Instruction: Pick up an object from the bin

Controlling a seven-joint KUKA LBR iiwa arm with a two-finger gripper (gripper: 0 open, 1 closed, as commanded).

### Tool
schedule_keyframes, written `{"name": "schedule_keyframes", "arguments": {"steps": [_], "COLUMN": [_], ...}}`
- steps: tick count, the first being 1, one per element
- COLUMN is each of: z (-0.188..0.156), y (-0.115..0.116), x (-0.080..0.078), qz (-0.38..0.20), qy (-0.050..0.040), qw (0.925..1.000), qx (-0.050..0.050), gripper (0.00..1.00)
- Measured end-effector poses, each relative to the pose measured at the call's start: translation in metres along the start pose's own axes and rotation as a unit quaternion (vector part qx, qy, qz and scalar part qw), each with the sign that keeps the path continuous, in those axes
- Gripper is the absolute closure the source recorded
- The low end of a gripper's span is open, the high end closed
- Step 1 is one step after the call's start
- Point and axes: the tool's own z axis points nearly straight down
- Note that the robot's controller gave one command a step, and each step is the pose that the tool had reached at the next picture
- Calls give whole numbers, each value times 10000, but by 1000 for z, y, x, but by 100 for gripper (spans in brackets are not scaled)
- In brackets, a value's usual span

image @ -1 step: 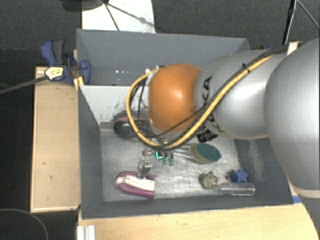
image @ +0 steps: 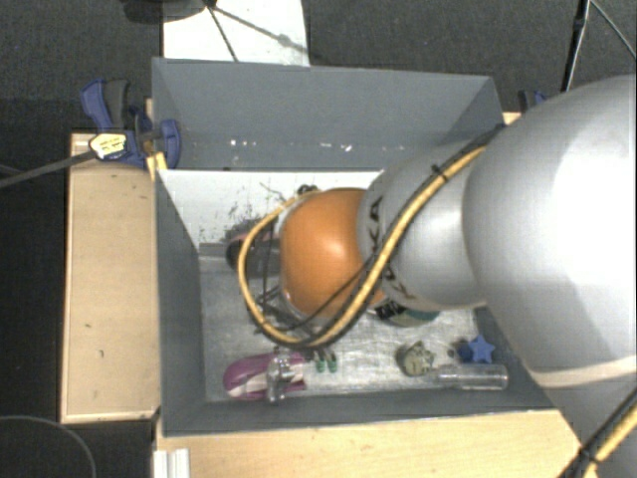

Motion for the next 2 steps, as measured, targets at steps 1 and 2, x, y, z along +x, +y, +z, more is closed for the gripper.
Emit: {"name": "schedule_keyframes", "arguments": {"steps": [1, 2], "z": [-7, 6], "y": [8, 23], "x": [-3, -7], "qz": [-833, -2095], "qy": [-66, -40], "qw": [9965, 9778], "qx": [-3, 22], "gripper": [0, 0]}}
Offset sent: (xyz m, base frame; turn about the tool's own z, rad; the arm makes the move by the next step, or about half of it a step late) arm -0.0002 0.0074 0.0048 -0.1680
